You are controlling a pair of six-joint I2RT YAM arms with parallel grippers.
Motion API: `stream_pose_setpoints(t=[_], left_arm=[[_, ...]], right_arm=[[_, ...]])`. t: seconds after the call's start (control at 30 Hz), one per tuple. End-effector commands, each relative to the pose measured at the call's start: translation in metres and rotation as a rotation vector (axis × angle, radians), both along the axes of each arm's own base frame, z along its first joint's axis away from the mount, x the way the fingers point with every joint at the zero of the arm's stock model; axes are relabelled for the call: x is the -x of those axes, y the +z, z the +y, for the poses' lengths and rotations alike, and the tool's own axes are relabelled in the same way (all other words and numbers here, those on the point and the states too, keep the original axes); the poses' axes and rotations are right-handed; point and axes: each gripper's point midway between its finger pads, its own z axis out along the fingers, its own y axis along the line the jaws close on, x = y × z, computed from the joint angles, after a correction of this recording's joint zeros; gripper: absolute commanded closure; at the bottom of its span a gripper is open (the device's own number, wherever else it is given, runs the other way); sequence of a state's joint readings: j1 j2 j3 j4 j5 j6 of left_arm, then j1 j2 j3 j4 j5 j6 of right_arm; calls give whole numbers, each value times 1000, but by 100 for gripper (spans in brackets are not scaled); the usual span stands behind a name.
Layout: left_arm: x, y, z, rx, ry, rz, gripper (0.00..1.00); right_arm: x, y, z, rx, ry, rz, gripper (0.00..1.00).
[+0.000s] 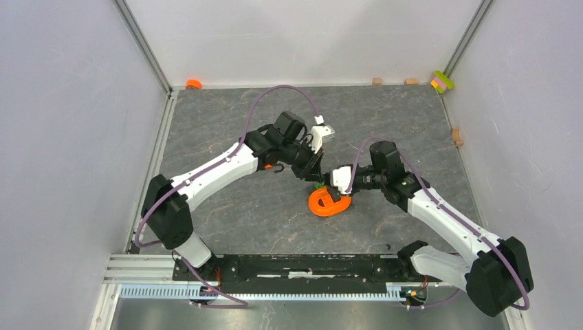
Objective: Unlock with the key
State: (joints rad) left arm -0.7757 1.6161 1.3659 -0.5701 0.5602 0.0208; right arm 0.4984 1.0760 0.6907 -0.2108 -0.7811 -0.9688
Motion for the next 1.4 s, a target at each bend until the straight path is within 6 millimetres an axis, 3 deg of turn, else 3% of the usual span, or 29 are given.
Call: stream_pose_setpoints(t=[0.0, 0.23, 0.37, 0.63, 0.8, 1.07, 1.37], left_arm=[[-9, 28, -2, 56, -27, -140, 81], [-3, 44, 5, 71, -33, -165, 49], [-1, 48, 8, 78, -27, -172, 43], [-5, 37, 3, 57, -38, -156, 62], [-5, 28, 1, 41, -36, -119, 67], [-6, 19, -3, 25, -25, -74, 66], [-3, 15, -4, 26, -35, -50, 79]], right_arm=[[-5, 28, 8, -52, 28, -62, 100], [-5, 28, 7, -51, 28, -63, 100], [-6, 28, 7, -50, 26, -63, 100], [-7, 28, 6, -48, 21, -64, 100], [-7, 27, 6, -46, 22, -64, 100], [-7, 27, 5, -44, 21, -67, 100], [-7, 27, 5, -44, 19, -68, 100]])
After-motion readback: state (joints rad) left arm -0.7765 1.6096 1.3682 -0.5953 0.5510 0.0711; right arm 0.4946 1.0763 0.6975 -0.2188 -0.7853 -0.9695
